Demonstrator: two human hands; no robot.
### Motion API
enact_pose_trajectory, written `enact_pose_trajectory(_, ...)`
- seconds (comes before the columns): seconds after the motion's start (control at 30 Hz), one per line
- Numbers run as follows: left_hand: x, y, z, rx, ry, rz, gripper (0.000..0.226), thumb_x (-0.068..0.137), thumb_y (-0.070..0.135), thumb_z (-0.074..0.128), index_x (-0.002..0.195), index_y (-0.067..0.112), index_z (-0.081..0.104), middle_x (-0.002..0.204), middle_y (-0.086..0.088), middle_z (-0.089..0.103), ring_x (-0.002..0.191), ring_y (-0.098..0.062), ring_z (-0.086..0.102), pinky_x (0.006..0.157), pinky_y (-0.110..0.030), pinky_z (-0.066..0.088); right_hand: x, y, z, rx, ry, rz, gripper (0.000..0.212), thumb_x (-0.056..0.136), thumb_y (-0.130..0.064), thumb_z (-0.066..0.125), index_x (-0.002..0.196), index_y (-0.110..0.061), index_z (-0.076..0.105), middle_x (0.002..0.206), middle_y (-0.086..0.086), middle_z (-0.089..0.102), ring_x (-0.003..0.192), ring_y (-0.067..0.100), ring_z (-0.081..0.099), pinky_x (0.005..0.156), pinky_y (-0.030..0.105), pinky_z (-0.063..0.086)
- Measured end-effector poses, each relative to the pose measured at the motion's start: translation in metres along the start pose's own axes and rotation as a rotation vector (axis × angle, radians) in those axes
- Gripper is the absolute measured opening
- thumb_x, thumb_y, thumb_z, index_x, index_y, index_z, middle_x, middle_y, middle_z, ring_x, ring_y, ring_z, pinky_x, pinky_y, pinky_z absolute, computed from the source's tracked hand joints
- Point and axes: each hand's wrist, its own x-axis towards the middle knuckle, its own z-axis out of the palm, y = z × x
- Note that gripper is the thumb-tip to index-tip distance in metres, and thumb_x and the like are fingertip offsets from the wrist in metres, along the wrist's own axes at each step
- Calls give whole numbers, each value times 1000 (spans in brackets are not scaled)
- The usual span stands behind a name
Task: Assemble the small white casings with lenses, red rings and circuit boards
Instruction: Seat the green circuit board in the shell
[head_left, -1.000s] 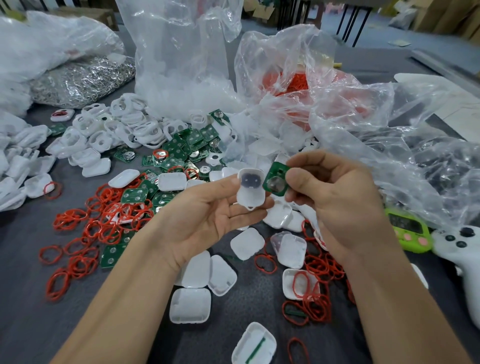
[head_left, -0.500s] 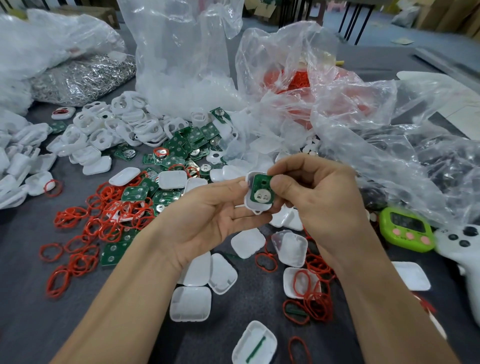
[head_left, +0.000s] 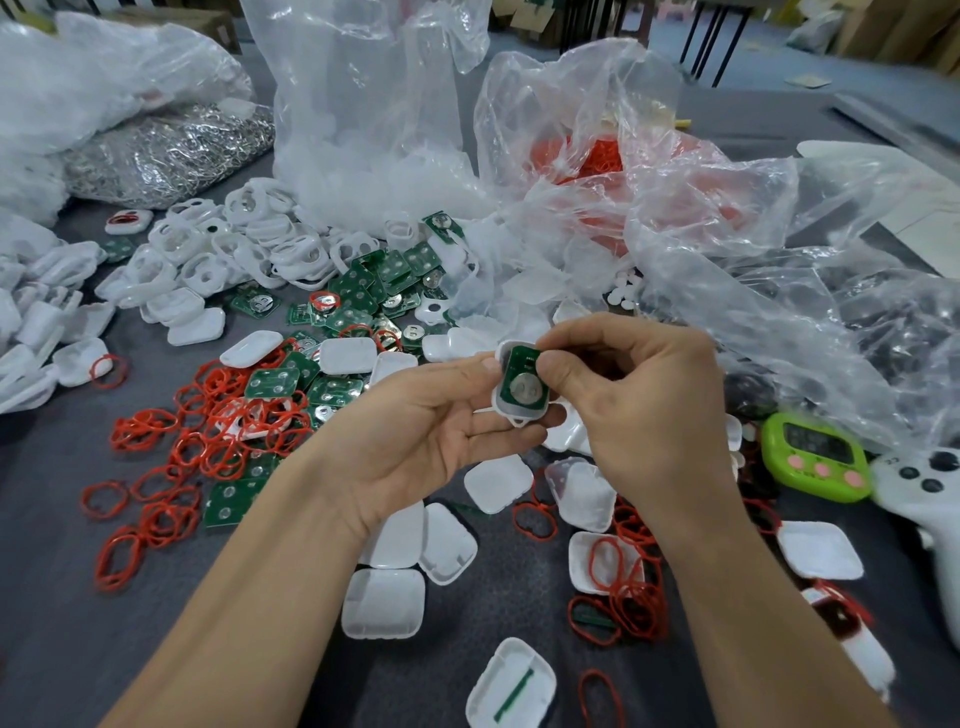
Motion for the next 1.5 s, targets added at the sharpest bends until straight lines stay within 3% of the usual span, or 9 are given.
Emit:
enact_pose_trajectory(0.77,-2,1,4,16,16,-9,35,89,20,60,113,-1,75,110,-23,74,97,-34,76,72,-32,63,0,-2,-2,52,-6,-61,29,88,-2,76,80,-30,77,77,-11,76,75,13,74,73,32,62)
enact_pose_trajectory(1.1,-2,1,5,22,31,-7,38,91,20,57,120,-1,69,112,-23,73,97,-33,76,74,-33,64,0,-1,-2,-1,-27,-62,21,87,-4,78,81,-24,79,73,-12,75,69,8,72,62,17,55)
enact_pose_trajectory(1.5,-3,1,5,31,27,-3,38,89,19,60,119,-2,69,110,-22,73,94,-32,76,77,-34,65,-2,-1,0,-132,37,-95,14,84,-12,81,83,-27,81,72,-16,74,69,6,72,65,26,59)
